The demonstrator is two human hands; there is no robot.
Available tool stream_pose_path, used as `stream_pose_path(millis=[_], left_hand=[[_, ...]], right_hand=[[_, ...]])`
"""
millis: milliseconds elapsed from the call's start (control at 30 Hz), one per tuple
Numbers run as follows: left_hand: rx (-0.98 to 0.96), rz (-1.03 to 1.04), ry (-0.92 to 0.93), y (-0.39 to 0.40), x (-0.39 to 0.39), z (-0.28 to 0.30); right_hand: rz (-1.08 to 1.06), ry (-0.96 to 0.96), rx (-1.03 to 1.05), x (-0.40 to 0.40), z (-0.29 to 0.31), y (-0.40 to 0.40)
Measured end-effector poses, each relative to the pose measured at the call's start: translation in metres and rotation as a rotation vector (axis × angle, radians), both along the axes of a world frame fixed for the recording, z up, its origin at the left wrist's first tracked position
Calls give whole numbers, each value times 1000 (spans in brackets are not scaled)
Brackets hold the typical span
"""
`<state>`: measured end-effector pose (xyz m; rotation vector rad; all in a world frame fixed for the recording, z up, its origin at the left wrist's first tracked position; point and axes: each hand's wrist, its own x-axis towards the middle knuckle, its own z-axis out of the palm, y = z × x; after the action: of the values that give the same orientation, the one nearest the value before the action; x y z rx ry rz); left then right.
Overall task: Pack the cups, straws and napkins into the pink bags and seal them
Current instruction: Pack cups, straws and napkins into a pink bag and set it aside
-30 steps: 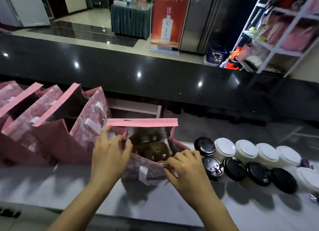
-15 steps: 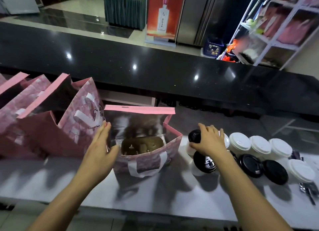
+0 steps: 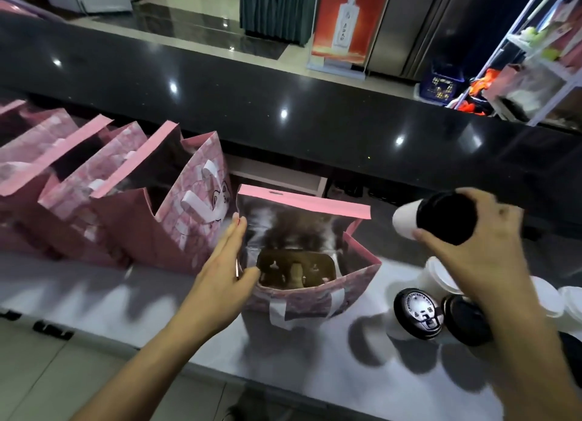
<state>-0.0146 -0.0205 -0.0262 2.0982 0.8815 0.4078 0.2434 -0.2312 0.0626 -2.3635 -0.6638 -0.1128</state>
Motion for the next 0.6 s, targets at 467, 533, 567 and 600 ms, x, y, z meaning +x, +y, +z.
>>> stream_pose_path(millis=[467, 533, 567, 600], left_hand=[[-25, -112, -48, 10, 22, 7], [-30, -132, -40, 12, 22, 5], [-31, -142, -37, 12, 21, 3], [-29, -149, -36, 13, 21, 2]], right_hand=[[543, 90, -421, -101, -12, 82], [558, 55, -497, -103, -30, 103], [563, 45, -517, -102, -36, 113], [561, 54, -530, -99, -41, 122]])
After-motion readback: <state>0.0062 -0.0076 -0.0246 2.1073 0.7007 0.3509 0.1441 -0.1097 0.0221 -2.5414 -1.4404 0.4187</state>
